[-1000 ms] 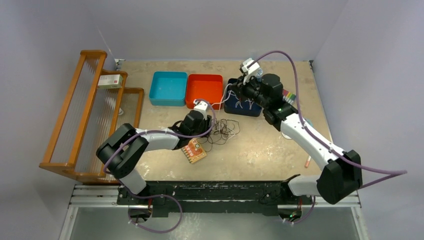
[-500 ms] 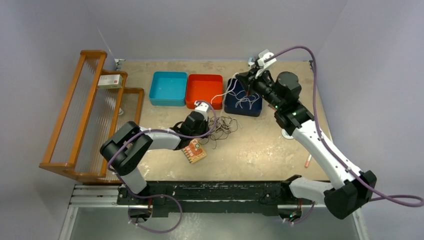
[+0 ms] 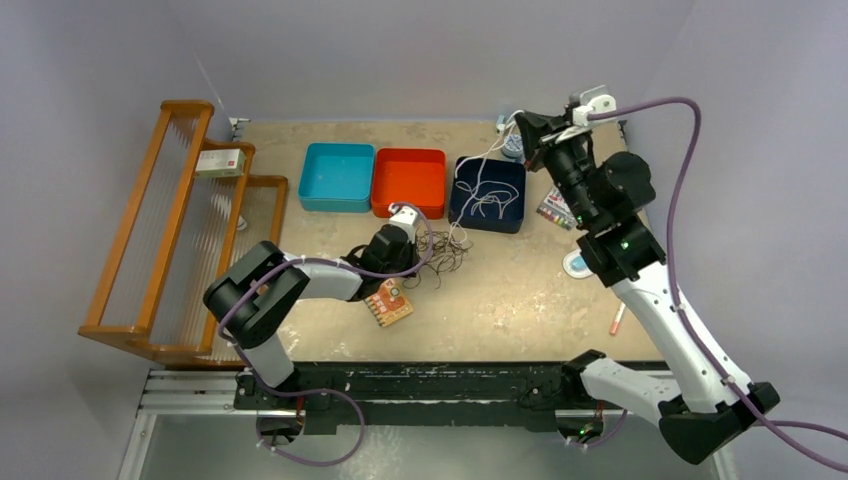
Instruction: Untangle the cables
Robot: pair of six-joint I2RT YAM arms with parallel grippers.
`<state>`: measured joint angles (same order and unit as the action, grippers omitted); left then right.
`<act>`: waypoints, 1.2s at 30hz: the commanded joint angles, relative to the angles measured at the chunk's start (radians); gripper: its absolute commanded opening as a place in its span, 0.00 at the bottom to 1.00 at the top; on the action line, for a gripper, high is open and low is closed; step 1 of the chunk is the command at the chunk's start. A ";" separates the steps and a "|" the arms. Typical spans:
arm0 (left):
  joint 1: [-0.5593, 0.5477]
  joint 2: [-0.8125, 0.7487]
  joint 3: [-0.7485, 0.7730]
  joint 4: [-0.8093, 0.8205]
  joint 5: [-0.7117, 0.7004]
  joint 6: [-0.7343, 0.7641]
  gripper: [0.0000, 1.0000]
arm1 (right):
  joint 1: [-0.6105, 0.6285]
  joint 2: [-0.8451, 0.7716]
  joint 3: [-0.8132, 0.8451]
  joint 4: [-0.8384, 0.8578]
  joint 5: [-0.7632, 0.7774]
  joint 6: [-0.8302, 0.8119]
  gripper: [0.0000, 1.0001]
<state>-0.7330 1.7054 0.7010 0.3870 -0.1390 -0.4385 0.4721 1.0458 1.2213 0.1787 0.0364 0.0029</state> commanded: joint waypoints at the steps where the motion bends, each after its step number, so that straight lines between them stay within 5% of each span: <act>1: 0.005 0.023 -0.016 0.031 -0.021 -0.009 0.00 | -0.001 -0.051 0.078 0.089 0.100 -0.068 0.00; 21: 0.024 0.039 -0.028 -0.039 -0.181 -0.044 0.00 | -0.001 -0.250 0.061 0.254 0.596 -0.273 0.00; 36: 0.047 0.027 -0.040 -0.063 -0.206 -0.048 0.00 | -0.001 -0.275 0.076 0.254 0.614 -0.307 0.00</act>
<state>-0.6987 1.7203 0.6907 0.4103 -0.3519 -0.4973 0.4713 0.7410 1.2736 0.4183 0.6640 -0.2924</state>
